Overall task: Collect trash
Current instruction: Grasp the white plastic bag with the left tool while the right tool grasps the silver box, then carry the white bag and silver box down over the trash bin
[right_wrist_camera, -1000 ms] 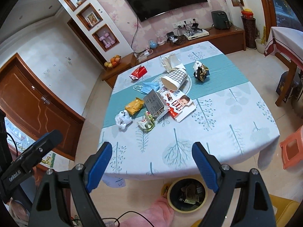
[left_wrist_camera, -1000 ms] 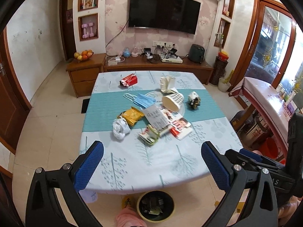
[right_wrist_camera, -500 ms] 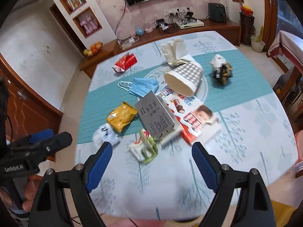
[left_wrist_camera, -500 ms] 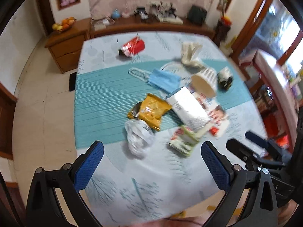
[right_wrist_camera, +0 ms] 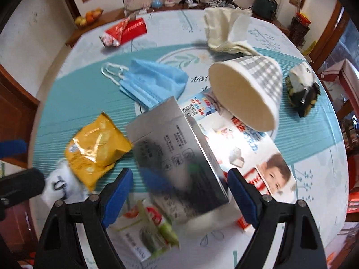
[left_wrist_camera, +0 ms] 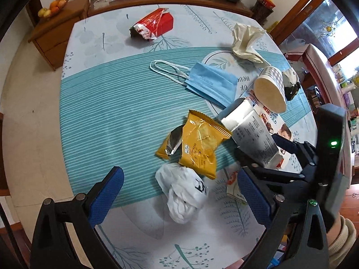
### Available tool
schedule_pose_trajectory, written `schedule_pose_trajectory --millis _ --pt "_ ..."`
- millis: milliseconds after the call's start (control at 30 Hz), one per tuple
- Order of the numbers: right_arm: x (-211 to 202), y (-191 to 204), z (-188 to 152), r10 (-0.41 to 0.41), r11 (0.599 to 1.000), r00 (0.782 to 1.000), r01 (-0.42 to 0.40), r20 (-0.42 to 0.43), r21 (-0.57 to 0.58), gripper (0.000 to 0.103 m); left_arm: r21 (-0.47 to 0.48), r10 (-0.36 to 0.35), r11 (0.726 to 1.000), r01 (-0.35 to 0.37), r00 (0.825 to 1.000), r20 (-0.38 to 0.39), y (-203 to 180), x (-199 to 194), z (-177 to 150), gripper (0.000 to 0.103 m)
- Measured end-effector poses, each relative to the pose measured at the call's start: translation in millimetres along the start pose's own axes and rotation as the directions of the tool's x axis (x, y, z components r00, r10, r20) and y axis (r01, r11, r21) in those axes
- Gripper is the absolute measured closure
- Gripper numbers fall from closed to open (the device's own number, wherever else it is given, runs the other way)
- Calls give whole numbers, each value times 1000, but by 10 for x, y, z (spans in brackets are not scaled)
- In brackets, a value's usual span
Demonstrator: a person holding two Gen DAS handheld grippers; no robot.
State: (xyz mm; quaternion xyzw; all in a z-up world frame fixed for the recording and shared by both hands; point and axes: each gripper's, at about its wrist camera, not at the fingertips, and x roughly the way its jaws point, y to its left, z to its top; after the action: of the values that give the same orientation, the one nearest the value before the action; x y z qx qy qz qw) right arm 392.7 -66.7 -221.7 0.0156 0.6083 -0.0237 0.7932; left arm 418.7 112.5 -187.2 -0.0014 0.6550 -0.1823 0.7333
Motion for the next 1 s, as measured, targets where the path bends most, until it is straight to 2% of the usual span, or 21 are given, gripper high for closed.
schedule_pose_trajectory --millis 67,200,333,367,433,500,533,600,700,800,1000 --pt "35 28 3 -37 999 999 37 0 -22 16 0 -11 1000 11 1000 -13 36 15 -2 3" --pt "30 68 -2 -94 994 996 94 6 -60 29 -3 -20 1000 20 998 -56 83 79 -86 3" --pt "-13 42 -23 -103 993 994 104 20 -62 33 -12 -33 999 32 995 -93 97 170 -198 3" --pt "-32 31 -24 -106 993 994 108 23 -55 33 -14 -34 999 32 995 -97 101 198 -226 6" --pt "-92 -9 -48 -99 994 994 101 38 -37 33 -20 -40 999 38 993 -112 103 247 -245 18" --pt "-172 -54 -84 -89 996 994 90 56 -16 33 -34 -57 998 53 990 -129 109 292 -255 36" --pt "-225 -93 -99 -78 997 994 78 70 3 33 -40 -63 997 58 989 -135 111 309 -260 41" --pt "-300 -150 -126 -61 998 994 58 88 34 33 -50 -75 996 68 988 -139 112 327 -272 61" --pt "-419 -262 -128 -29 996 992 18 121 93 33 -62 -88 995 80 987 -132 106 337 -287 70" --pt "-562 -387 -142 -2 989 987 -22 161 147 34 -61 -89 995 82 988 -123 76 316 -294 73" --pt "-903 -608 -190 48 970 971 -102 235 223 34 -48 -61 997 58 996 -71 -26 83 -354 75"
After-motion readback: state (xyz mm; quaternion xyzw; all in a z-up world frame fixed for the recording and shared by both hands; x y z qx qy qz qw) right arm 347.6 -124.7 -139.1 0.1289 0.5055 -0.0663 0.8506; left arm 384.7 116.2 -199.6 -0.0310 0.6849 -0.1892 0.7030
